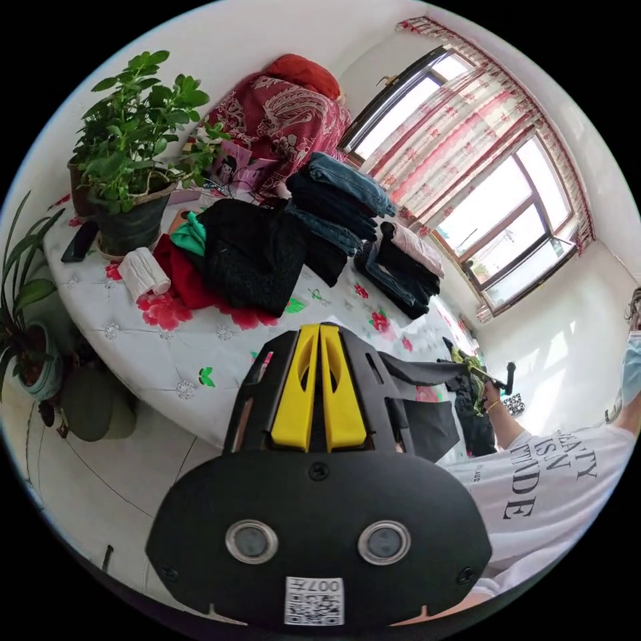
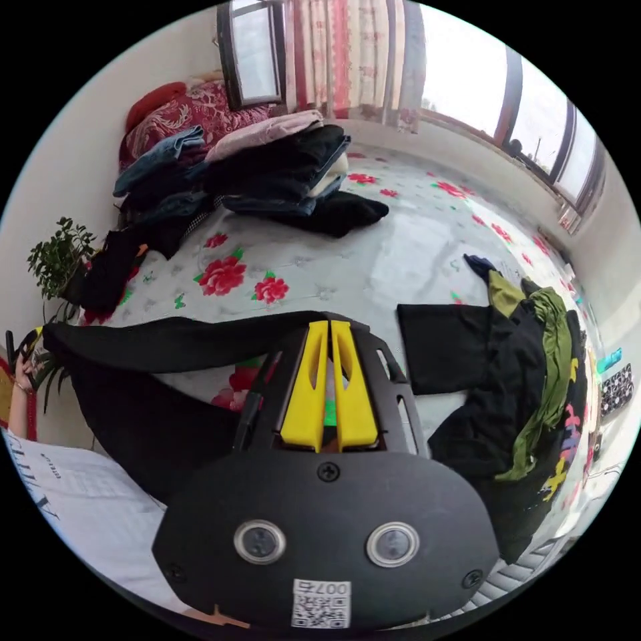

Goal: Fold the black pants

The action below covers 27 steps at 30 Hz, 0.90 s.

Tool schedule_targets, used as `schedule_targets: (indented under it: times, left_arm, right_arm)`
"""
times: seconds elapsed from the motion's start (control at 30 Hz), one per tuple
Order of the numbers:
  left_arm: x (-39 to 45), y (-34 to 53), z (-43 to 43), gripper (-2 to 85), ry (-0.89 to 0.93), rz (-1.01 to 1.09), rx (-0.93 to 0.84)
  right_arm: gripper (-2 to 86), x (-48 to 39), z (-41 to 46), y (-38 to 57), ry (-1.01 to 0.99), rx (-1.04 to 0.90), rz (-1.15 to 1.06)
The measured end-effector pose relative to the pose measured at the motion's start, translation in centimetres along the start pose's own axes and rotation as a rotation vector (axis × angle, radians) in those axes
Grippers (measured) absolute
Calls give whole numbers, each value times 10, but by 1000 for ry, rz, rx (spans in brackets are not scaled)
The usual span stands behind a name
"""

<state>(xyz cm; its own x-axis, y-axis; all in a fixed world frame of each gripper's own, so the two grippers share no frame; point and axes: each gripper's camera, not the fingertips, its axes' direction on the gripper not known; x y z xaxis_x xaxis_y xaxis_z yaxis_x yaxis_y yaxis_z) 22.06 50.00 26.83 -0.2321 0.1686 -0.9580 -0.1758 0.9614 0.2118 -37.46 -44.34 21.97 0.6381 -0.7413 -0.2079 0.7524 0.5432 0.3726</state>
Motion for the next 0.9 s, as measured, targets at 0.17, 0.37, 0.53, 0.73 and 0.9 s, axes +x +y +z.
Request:
schedule_targets:
  times: [0.17,0.37,0.53,0.73,0.9]
  left_arm:
    - [16,71,-19,-10,-22,97,-31]
    - [-36,183,22,-9,-159,-146,-250]
    - [-68,221,21,6,-153,-282,-266]
    - [-95,229,25,73,-67,-385,-192]
    - [-109,219,45,90,-31,-426,-192]
  right_arm:
    - [-1,64,-81,85,-1,69,11]
    - [6,122,-25,233,-128,-271,289]
    - [35,174,-50,318,-246,-136,645]
    - [62,208,-75,377,-358,39,883]
    - [58,205,-60,360,-303,-26,818]
